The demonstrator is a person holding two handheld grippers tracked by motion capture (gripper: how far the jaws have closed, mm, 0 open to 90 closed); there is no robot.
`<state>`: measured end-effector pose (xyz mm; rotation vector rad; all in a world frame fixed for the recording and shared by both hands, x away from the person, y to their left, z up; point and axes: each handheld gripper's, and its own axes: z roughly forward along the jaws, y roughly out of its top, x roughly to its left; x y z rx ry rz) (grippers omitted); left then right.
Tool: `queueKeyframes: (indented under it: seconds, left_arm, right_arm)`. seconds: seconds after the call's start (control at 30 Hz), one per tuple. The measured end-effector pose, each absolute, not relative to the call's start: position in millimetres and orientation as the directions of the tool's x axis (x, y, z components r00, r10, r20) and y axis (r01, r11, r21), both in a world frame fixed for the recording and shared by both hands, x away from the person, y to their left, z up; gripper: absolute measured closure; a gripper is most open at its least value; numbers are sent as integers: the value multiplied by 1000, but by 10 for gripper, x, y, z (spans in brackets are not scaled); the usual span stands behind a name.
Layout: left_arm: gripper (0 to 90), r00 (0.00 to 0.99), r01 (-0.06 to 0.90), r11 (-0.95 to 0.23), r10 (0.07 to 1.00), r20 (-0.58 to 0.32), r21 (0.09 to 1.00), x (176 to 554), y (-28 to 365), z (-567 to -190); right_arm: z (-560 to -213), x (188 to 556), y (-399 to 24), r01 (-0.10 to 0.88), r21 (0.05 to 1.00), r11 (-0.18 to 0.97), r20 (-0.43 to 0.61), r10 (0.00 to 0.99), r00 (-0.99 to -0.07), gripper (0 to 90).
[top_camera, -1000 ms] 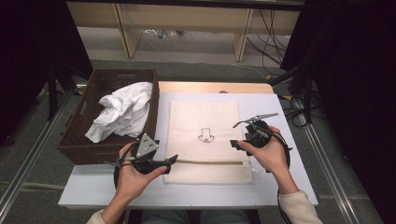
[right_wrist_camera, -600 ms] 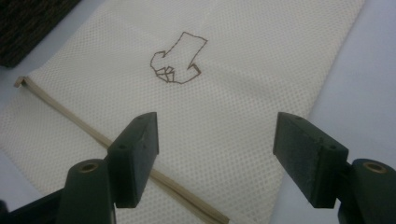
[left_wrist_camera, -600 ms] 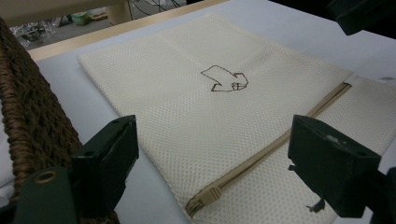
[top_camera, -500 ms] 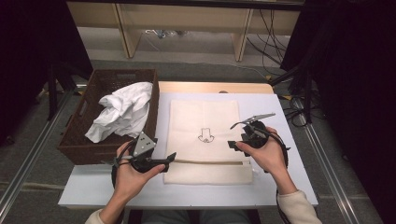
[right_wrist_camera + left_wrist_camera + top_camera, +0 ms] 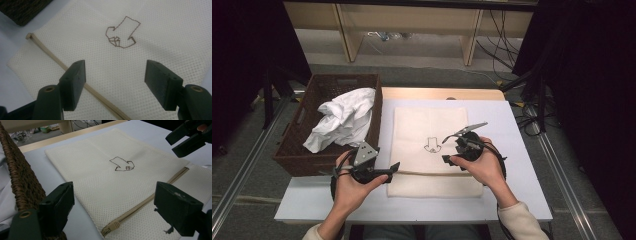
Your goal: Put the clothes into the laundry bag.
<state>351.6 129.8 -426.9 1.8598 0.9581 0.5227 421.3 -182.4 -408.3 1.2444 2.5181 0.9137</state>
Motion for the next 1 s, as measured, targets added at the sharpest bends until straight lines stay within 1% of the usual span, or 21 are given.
queueKeyframes:
  seconds: [0.1, 0.17, 0.27, 0.37, 0.4, 0.67, 1.0]
  left_arm:
    - [167, 605, 393, -256, 796, -38, 883, 3524, 1307, -4273]
    - [167, 602, 400, -249, 797, -49, 882, 3525, 1301, -4282]
    - [168, 606, 398, -260, 794, -39, 879, 3530, 1298, -4292]
    - [168, 604, 405, -248, 796, -53, 880, 3530, 1281, -4306]
    - [168, 609, 401, -265, 792, -38, 877, 3533, 1289, -4303]
    - [168, 609, 403, -267, 792, -39, 875, 3533, 1282, -4313]
    - [168, 613, 404, -264, 789, -45, 876, 3534, 1271, -4324]
  right_arm:
    - [-4128, 4209, -1724, 659, 586, 471, 104, 763, -638, 341]
    - [-4169, 4218, -1671, 654, 573, 494, 95, 753, -651, 339]
    - [-4231, 4217, -1608, 671, 545, 504, 104, 752, -650, 339]
    - [-4299, 4247, -1586, 656, 540, 527, 92, 738, -668, 339]
    - [-4314, 4243, -1572, 671, 531, 518, 98, 749, -655, 339]
    - [-4457, 4284, -1544, 674, 499, 544, 87, 743, -664, 337]
    - [-4552, 4281, -1494, 688, 458, 562, 88, 742, -665, 331]
